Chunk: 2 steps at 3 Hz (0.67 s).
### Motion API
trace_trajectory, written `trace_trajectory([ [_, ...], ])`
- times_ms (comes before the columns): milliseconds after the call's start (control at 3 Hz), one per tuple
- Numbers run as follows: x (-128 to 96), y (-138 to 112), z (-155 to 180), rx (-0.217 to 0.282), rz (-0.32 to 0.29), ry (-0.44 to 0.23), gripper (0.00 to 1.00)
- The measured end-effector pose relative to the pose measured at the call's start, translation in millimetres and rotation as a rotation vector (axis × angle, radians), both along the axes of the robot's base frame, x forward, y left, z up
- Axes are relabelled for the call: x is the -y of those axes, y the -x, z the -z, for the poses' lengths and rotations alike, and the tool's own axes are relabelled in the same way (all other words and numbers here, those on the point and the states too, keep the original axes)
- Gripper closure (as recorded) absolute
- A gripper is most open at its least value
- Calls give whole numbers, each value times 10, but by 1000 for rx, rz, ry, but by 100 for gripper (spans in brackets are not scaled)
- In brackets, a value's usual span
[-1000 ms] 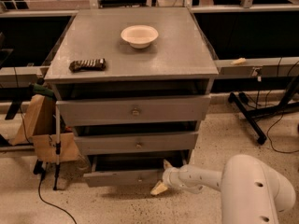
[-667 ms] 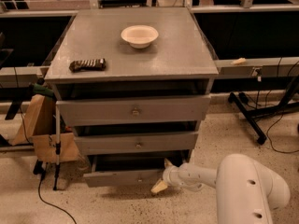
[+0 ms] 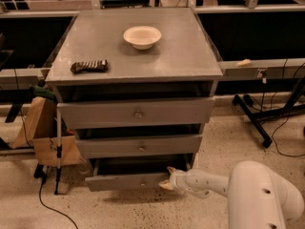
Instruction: Close bottom drawer
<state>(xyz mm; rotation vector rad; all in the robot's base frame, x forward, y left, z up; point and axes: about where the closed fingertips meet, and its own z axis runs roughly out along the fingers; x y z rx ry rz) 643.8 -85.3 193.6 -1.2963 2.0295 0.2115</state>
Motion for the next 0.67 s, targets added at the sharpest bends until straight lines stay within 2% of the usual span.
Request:
trace_trajectory([
  [333,176,90,-129,20,43,-5,73],
  [667,310,237,-252,43,73,-2,96],
])
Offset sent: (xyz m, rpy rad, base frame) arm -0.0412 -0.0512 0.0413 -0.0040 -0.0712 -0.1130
